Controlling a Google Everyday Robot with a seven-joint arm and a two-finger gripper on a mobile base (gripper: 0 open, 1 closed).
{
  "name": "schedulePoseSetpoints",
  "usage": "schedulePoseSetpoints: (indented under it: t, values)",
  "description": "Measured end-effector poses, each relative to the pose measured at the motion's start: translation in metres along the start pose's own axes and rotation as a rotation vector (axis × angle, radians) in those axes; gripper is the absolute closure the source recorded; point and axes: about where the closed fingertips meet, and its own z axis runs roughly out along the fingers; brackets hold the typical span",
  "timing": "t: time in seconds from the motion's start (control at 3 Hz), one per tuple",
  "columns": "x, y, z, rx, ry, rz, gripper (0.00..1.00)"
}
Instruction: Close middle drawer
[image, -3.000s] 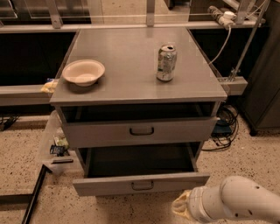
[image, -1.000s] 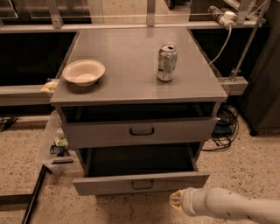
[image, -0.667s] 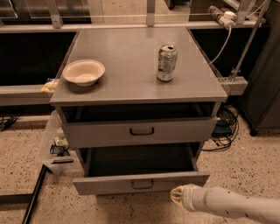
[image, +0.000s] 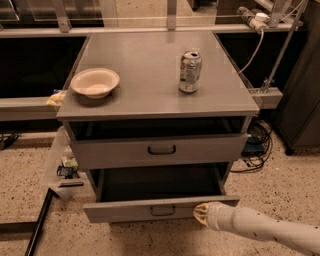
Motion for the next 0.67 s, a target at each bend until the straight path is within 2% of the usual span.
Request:
schedulePoseSetpoints:
  t: [0.67]
  values:
    - [0.013,-0.036,0.022,0.053,-0.012,-0.013,1.00]
